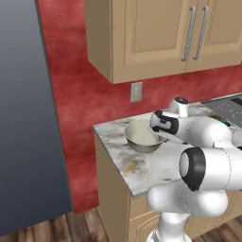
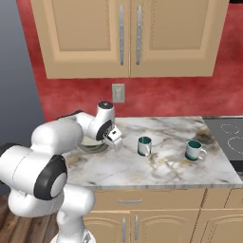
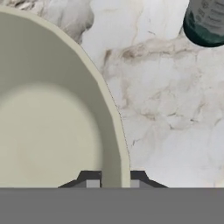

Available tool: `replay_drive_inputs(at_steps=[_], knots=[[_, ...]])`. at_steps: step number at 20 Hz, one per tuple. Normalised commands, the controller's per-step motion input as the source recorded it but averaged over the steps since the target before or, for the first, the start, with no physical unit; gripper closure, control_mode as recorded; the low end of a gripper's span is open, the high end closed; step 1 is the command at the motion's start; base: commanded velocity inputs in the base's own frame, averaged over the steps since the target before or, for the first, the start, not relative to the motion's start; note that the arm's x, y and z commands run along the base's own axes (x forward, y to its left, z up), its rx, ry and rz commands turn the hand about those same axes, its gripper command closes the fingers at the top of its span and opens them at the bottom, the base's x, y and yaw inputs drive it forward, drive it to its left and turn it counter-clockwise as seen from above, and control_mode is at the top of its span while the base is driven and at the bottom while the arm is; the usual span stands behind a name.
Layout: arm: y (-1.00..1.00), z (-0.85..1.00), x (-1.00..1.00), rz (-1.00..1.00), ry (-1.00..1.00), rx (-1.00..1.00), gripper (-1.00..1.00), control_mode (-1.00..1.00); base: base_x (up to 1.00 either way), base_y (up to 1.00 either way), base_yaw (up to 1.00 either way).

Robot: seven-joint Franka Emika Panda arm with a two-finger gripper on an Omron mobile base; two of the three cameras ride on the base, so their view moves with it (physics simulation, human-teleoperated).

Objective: Clear the mugs and bowl far away from the sink.

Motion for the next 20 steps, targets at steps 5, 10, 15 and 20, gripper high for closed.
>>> replay_drive_inputs(at_steps=[5,10,15,20], knots=[[0.00,-0.26,0.17,0.00,0.00,-0.01,1.00,-1.00,0.00,0.00,0.00],[0.00,-0.29,0.01,0.00,0.00,0.00,1.00,-1.00,0.00,0.00,0.00],[0.00,-0.29,0.00,0.00,0.00,0.00,1.00,-1.00,0.00,0.00,0.00],[0.00,0.00,0.00,0.00,0.00,0.00,-1.00,-1.00,0.00,0.00,0.00]])
